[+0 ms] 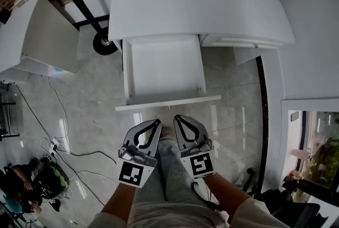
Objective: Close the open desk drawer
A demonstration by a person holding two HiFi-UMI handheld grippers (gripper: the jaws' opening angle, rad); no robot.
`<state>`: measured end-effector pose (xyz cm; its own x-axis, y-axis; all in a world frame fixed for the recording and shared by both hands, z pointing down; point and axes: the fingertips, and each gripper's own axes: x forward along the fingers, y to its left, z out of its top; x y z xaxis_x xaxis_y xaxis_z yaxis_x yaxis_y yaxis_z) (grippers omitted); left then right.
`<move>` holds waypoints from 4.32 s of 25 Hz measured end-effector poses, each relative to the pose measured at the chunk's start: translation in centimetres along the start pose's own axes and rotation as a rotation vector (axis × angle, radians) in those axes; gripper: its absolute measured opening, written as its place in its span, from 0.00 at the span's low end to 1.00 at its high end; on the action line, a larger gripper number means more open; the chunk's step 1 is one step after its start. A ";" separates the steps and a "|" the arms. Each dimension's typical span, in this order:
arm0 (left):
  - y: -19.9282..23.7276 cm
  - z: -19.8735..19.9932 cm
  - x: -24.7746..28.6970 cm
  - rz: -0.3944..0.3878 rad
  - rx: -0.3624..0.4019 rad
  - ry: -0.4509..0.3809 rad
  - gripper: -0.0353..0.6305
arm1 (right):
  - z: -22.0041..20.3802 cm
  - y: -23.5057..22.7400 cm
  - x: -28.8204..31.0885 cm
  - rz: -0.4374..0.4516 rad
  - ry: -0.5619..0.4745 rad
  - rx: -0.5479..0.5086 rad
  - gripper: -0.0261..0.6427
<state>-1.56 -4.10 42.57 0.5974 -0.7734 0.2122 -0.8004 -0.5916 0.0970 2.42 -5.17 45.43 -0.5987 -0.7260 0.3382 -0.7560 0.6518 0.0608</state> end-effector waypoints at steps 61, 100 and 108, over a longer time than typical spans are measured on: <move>4.5 -9.1 8.4 -0.017 -0.062 0.093 0.08 | -16.2 -2.1 11.8 -0.122 0.455 0.357 0.20; 12.1 -8.8 15.0 0.062 -0.184 0.120 0.08 | -13.3 -7.2 19.6 -0.110 0.371 0.330 0.20; 13.5 -8.6 16.3 0.073 -0.180 0.113 0.08 | -12.8 -8.2 21.2 -0.116 0.357 0.322 0.20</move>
<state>-3.08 -22.72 55.65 0.5360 -0.7763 0.3318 -0.8435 -0.4767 0.2475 -0.72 -23.09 64.17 -0.4202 -0.6324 0.6507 -0.8893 0.4295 -0.1569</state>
